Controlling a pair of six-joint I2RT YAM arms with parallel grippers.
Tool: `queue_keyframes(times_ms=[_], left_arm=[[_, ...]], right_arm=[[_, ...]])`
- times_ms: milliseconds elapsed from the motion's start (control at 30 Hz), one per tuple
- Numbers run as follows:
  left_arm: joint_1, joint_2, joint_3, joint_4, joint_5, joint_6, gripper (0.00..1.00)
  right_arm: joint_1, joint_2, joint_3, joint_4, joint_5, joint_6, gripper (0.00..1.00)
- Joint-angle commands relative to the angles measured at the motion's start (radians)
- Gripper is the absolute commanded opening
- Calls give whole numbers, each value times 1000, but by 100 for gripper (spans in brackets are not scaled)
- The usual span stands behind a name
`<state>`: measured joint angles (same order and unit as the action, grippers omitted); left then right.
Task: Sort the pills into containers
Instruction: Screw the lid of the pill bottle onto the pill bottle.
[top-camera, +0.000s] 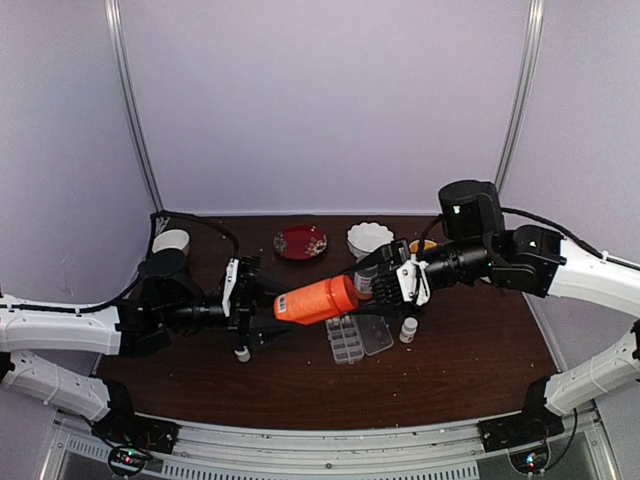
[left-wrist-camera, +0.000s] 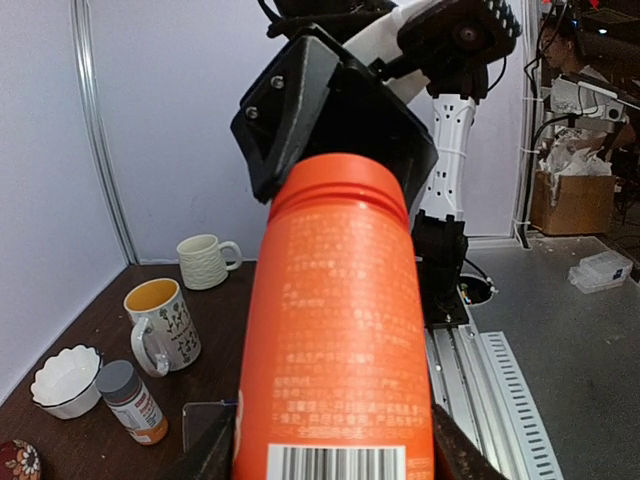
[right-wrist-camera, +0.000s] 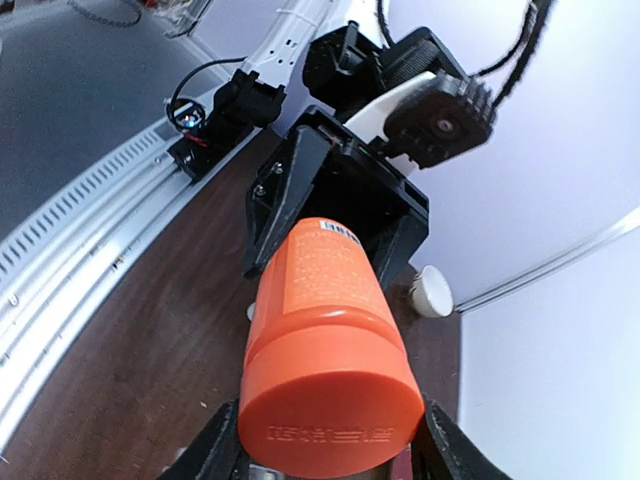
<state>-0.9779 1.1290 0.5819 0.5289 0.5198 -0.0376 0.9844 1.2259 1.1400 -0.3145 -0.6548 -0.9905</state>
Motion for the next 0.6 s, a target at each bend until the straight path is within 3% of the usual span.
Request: queue_keyframes(times_ms=[0,233,467,567], left_arm=[[12,7,6,124,-26,-62,3],[12,6,6,114,-21,-69,3],[12,8,-2,123,-20,-69,3],[13,18,-1,136,-11,-73,2]], right_arm=[[16,-75,-17,-37,12,-358,21],[32,-179,-197,221,167,-490,20],[39,-199,-195,179,214,-552,23],[38,-210,-215,234,186,-484,26]])
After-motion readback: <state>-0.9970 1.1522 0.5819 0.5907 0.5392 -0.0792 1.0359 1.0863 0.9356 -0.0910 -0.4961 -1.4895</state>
